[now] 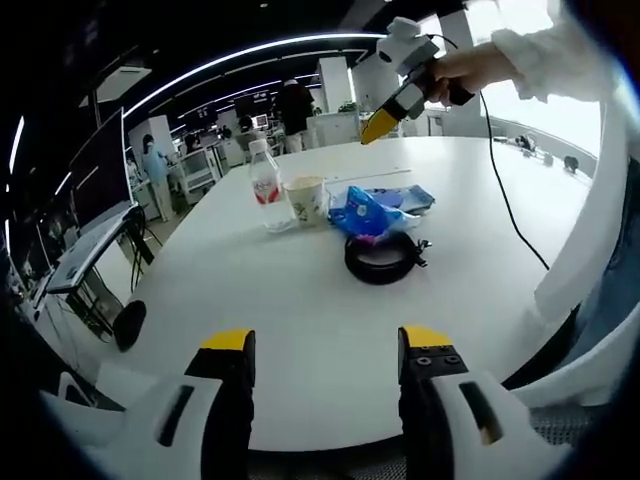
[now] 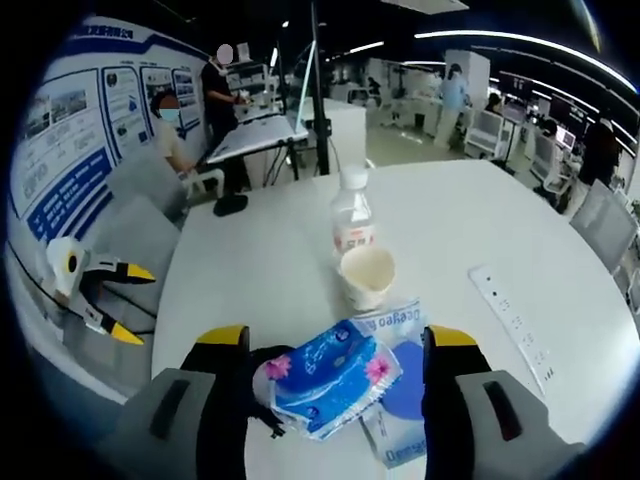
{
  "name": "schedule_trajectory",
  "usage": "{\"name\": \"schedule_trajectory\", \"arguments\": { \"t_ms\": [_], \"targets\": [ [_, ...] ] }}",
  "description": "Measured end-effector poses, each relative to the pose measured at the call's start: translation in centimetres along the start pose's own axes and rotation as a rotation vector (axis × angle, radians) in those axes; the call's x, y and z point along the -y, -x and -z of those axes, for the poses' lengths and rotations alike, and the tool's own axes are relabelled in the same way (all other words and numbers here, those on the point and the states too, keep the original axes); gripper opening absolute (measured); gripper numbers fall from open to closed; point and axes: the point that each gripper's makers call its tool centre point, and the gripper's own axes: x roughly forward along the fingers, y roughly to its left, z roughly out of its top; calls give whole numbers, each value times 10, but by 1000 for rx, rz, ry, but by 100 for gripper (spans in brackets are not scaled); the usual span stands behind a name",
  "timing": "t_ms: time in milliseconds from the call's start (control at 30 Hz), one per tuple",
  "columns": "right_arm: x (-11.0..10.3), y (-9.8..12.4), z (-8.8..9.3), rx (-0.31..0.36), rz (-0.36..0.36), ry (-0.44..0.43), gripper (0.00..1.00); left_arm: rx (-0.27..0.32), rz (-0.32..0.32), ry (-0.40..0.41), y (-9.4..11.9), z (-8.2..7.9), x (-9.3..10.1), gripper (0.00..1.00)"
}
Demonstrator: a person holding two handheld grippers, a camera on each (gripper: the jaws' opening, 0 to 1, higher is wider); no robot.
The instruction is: Arrange the tabletop items into an orderly group along one side of the table until the central work area is clear of visible clutter.
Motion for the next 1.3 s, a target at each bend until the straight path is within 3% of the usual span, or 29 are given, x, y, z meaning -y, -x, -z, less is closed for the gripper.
{"name": "schedule_trajectory", "arguments": {
  "t_ms": [300,467,700,767,800,833,1000,1100,1200,1300],
  "targets": [
    [-12,25,21,31,3,-47,66,-14,23,7,-1,2,4,59],
    [-18,34,47,15,-11,-80,65,-29,28,12,-1,4,5,60],
    [-22,45,63,10,-36,-98,64,-68,71,18,-1,3,13,64],
    [-22,48,65,13,-40,-101,63,-89,95,69,-2,3,19,62],
    [-21,49,66,13,-44,-105,63,-42,98,200,-4,-15,25,61],
    [-19,51,68,11,-43,-107,63,-11,111,247,-6,-25,30,61],
    [-7,54,70,13,-26,-118,62,75,159,395,-26,-76,54,59],
    [0,55,69,12,-21,-114,62,70,187,443,-47,-89,65,56],
    [9,55,68,13,-11,-106,61,59,230,555,-64,-97,75,53],
    [17,50,65,17,-5,-101,60,24,254,602,-79,-97,79,53]
  ]
}}
